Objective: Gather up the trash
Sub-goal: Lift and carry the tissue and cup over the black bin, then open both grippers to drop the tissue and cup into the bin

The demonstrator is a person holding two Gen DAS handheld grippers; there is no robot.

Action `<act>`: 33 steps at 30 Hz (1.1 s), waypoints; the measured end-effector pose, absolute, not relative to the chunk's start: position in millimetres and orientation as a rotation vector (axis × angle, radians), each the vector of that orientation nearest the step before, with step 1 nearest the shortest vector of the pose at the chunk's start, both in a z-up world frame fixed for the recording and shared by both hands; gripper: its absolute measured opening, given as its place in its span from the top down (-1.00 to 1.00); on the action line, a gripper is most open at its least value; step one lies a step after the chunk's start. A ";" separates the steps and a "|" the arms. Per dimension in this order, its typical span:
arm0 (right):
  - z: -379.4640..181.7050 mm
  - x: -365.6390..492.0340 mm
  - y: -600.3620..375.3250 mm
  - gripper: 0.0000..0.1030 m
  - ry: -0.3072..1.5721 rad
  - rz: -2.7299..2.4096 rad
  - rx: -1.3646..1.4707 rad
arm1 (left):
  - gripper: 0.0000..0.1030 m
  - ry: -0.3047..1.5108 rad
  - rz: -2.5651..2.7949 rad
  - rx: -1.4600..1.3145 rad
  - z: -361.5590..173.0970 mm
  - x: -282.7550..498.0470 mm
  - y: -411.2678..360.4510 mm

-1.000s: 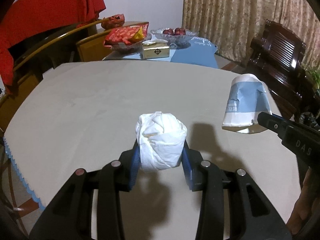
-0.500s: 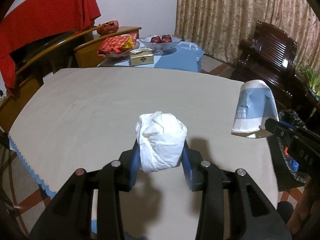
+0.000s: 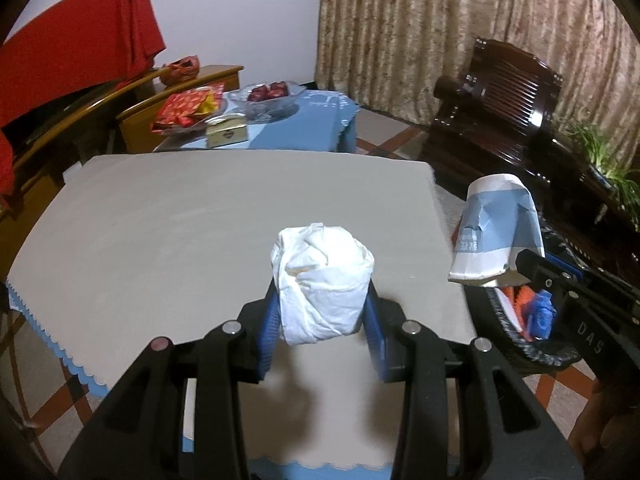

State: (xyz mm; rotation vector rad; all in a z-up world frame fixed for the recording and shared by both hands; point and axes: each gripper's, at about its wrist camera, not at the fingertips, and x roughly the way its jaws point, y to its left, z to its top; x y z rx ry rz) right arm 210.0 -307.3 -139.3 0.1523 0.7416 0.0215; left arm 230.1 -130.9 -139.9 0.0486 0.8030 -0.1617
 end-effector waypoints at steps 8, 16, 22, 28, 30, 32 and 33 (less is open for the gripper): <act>-129.0 186.2 -357.8 0.76 0.719 -0.035 0.172 | 0.29 0.799 -0.221 0.075 -133.0 213.0 -184.7; -124.5 166.0 -404.0 0.76 0.709 -0.083 0.174 | 0.29 0.791 -0.276 0.099 -126.9 205.9 -239.2; -129.7 161.0 -450.3 0.76 0.720 -0.128 0.182 | 0.29 0.793 -0.304 0.112 -131.0 204.2 -282.1; -142.5 164.1 -500.9 0.76 0.744 -0.160 0.178 | 0.29 0.818 -0.305 0.123 -149.8 210.1 -330.9; -149.0 167.8 -516.7 0.76 0.759 -0.165 0.177 | 0.29 0.825 -0.304 0.119 -156.4 213.1 -345.6; -157.1 171.7 -535.5 0.76 0.772 -0.176 0.180 | 0.29 0.830 -0.308 0.113 -164.5 217.5 -361.6; -161.8 173.1 -544.0 0.76 0.778 -0.182 0.182 | 0.28 0.831 -0.309 0.114 -168.9 219.3 -369.5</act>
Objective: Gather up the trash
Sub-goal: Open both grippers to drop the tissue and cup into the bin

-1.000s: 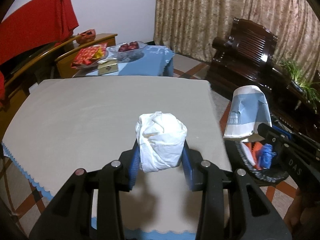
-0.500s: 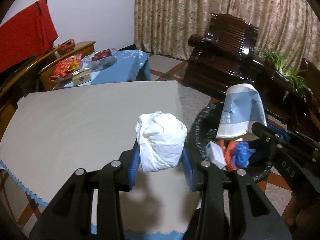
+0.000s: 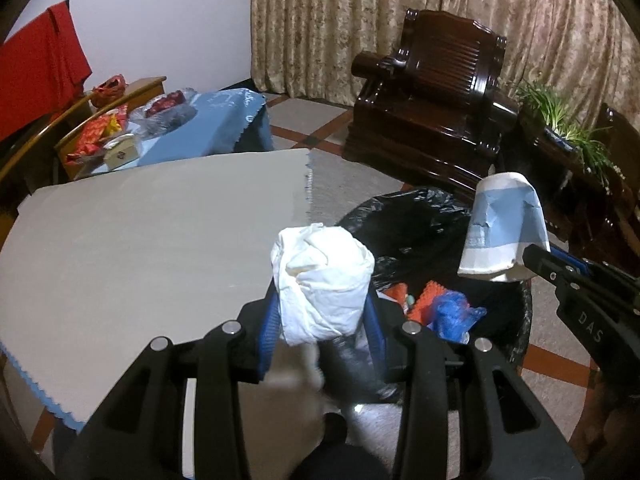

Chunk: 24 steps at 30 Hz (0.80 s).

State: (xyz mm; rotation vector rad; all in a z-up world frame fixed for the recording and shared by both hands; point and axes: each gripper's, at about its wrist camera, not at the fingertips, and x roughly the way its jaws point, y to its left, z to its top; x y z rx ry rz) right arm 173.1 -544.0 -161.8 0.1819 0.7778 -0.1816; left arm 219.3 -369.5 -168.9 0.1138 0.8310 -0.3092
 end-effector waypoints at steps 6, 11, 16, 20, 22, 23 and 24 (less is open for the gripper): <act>-195.6 189.5 -586.1 0.76 0.837 -0.211 0.200 | 0.28 0.865 -0.307 0.095 -198.3 231.1 -406.8; -217.1 205.3 -603.7 0.76 0.866 -0.203 0.199 | 0.27 0.892 -0.325 0.099 -221.5 238.2 -433.8; -240.9 215.7 -615.1 0.61 0.926 -0.199 0.208 | -0.04 0.915 -0.373 0.101 -241.7 245.3 -445.7; -261.8 210.3 -621.2 0.37 0.965 -0.220 0.220 | -0.34 0.921 -0.393 0.140 -257.3 246.2 -444.5; -267.4 202.8 -621.9 0.37 0.973 -0.233 0.235 | -0.35 0.927 -0.392 0.149 -260.2 246.6 -439.8; -268.4 199.7 -622.5 0.37 0.973 -0.237 0.243 | -0.37 0.929 -0.388 0.156 -260.7 246.3 -435.9; -269.5 194.9 -622.0 0.37 0.973 -0.239 0.257 | -0.39 0.928 -0.389 0.158 -259.9 244.8 -433.0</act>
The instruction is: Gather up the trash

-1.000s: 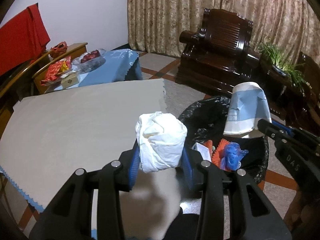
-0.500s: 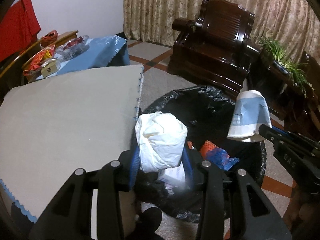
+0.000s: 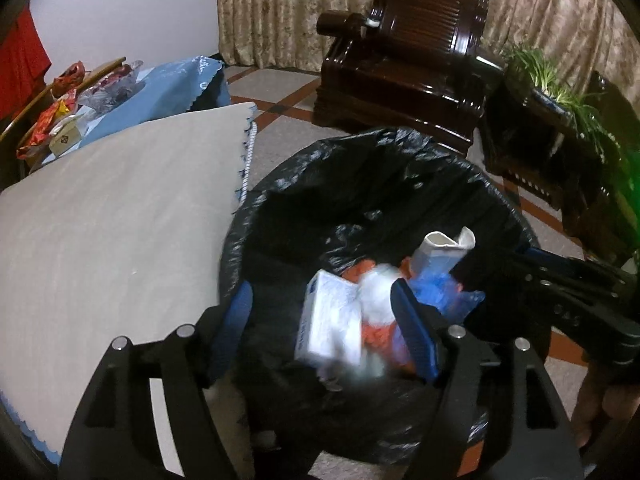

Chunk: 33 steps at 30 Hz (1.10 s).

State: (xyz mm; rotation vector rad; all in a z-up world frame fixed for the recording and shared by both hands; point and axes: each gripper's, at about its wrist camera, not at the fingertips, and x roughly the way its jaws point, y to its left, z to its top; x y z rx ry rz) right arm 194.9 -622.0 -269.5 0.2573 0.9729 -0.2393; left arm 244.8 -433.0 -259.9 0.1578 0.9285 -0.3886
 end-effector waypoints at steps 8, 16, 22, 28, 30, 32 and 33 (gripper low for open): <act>-255.6 160.1 -600.6 0.07 0.931 -0.273 0.308 | -0.70 0.887 -0.394 0.157 -235.1 226.7 -402.0; -207.7 142.3 -559.4 -0.33 0.834 -0.298 0.295 | -0.79 0.828 -0.398 0.143 -191.5 205.6 -357.8; -167.4 128.8 -525.2 -0.53 0.773 -0.287 0.273 | -0.79 0.779 -0.378 0.139 -155.7 183.9 -317.0; -126.1 104.0 -490.9 -0.77 0.745 -0.300 0.247 | -0.81 0.730 -0.309 0.138 -118.2 163.7 -267.2; -106.9 92.2 -470.4 -0.84 0.731 -0.318 0.217 | -0.81 0.716 -0.289 0.137 -103.0 155.2 -247.9; -91.0 82.9 -451.1 -0.88 0.703 -0.338 0.184 | -0.84 0.701 -0.266 0.131 -90.3 147.3 -230.0; -86.3 80.4 -444.1 -0.88 0.698 -0.341 0.176 | -0.86 0.696 -0.253 0.130 -84.2 143.1 -221.3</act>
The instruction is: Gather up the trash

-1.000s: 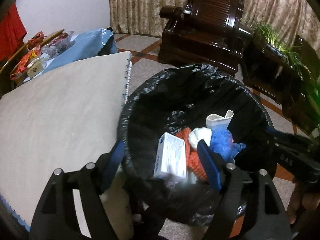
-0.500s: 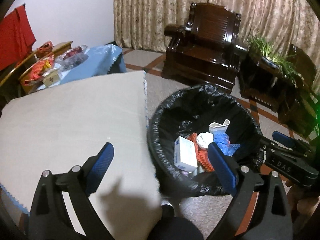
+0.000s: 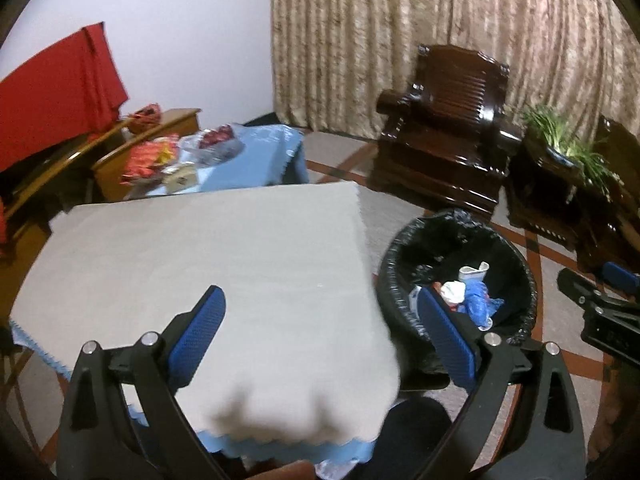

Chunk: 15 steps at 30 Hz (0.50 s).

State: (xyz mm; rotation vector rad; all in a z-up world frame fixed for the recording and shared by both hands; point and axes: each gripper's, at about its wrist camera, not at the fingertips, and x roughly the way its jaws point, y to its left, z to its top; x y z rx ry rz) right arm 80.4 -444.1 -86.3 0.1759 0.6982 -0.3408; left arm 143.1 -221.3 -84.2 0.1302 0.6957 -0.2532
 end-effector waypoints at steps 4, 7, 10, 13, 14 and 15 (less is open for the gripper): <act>-59.2 67.5 -405.8 -0.88 0.674 -0.366 0.157 | -0.86 0.657 -0.208 0.119 -59.6 123.2 -186.0; -40.0 55.0 -378.0 -0.88 0.626 -0.356 0.131 | -0.86 0.634 -0.176 0.099 -40.1 106.8 -157.5; -15.0 36.0 -345.5 -0.88 0.536 -0.330 0.100 | -0.86 0.599 -0.159 0.065 -21.8 88.5 -130.6; 4.8 19.0 -322.8 -0.88 0.475 -0.308 0.104 | -0.86 0.544 -0.112 0.015 -0.5 66.5 -98.9; 10.2 13.5 -317.3 -0.88 0.456 -0.303 0.120 | -0.86 0.532 -0.101 0.004 4.9 61.6 -90.8; 14.1 9.2 -312.1 -0.88 0.444 -0.308 0.129 | -0.87 0.518 -0.087 -0.006 11.3 55.7 -81.6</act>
